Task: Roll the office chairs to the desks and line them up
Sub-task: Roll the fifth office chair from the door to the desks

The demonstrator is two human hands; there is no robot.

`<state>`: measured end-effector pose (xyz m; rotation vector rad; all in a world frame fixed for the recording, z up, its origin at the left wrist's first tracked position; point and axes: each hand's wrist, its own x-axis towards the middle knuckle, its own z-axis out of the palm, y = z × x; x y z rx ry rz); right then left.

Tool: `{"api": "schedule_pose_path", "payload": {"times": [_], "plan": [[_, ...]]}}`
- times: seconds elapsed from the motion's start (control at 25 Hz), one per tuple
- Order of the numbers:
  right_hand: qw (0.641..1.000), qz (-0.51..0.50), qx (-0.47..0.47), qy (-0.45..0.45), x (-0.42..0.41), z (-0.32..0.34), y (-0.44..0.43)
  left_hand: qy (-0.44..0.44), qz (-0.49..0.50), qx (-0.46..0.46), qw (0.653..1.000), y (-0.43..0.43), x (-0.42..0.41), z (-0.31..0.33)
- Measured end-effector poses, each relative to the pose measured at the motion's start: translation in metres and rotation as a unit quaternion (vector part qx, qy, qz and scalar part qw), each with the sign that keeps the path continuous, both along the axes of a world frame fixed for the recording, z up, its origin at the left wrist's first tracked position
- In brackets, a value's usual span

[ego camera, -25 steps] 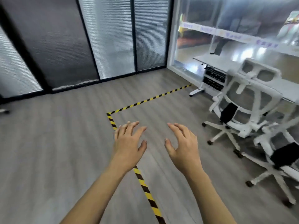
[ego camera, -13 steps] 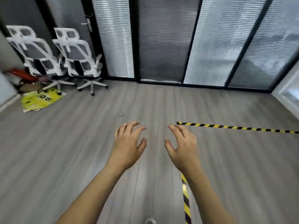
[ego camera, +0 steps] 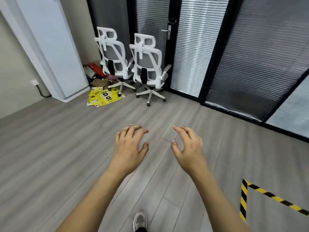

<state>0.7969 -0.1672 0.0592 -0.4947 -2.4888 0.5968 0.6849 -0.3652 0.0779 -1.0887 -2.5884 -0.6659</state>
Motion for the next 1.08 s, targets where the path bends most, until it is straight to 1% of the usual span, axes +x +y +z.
{"api": "schedule_pose_path", "payload": {"times": [0.12,0.4,0.52,0.72,0.84,0.96,1.08], "plan": [[1.000,-0.011,-0.007,-0.018,-0.112,0.002,0.034,-0.025,0.011,0.014,1.000,0.031,-0.110,0.000],[0.999,-0.030,-0.009,-0.009,-0.348,0.018,0.113,-0.016,-0.005,0.019,1.000,0.123,-0.353,0.020],[0.999,-0.030,-0.023,0.003,-0.451,0.011,0.156,-0.014,-0.010,0.018,1.000,0.162,-0.460,0.015],[0.998,-0.035,-0.058,0.009,-0.639,-0.004,0.240,-0.012,-0.005,-0.008,1.000,0.243,-0.648,0.003],[0.998,-0.026,-0.063,0.015,-0.754,0.001,0.280,-0.008,0.003,-0.014,1.000,0.275,-0.753,0.007],[0.998,-0.011,-0.053,0.011,-0.850,0.006,0.306,-0.007,0.015,-0.008,1.000,0.299,-0.844,0.007],[0.998,-0.017,-0.054,0.013,-0.949,0.000,0.345,-0.011,0.001,-0.013,1.000,0.331,-0.951,-0.002]]}}
